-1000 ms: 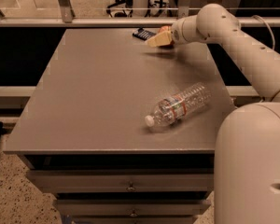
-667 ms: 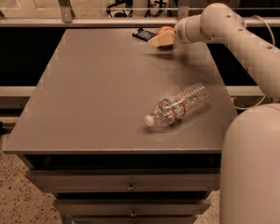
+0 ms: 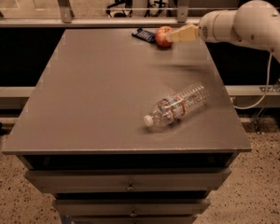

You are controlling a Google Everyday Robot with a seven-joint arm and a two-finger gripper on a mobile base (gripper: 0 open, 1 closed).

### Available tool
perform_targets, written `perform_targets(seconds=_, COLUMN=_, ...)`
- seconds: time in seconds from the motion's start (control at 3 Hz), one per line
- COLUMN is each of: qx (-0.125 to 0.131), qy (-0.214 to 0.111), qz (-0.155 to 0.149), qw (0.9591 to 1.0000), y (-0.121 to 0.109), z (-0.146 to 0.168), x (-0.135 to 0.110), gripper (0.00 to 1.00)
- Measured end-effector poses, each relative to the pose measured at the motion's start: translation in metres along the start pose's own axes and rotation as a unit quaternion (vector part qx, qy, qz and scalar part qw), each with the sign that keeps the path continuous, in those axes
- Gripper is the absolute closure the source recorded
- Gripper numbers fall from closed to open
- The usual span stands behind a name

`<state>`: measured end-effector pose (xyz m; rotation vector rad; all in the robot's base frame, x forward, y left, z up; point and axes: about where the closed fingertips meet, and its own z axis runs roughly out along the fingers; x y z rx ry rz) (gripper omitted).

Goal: Move apple near rxbar blueberry

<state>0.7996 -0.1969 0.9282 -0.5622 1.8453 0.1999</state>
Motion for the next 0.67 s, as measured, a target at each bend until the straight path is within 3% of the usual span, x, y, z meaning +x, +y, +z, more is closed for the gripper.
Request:
perform_targets(seconds=0.33, qx=0.007, qy=-0.052, qz=0.005, qw=0.9986, y=-0.002, z=-0.064, x=-0.014, gripper=0.00)
perform_targets(seconds=0.67, qx=0.011, qy=-0.072, qz=0.013, qw=0.9973, y=-0.007, z=-0.092, x=-0.016, gripper=0.00)
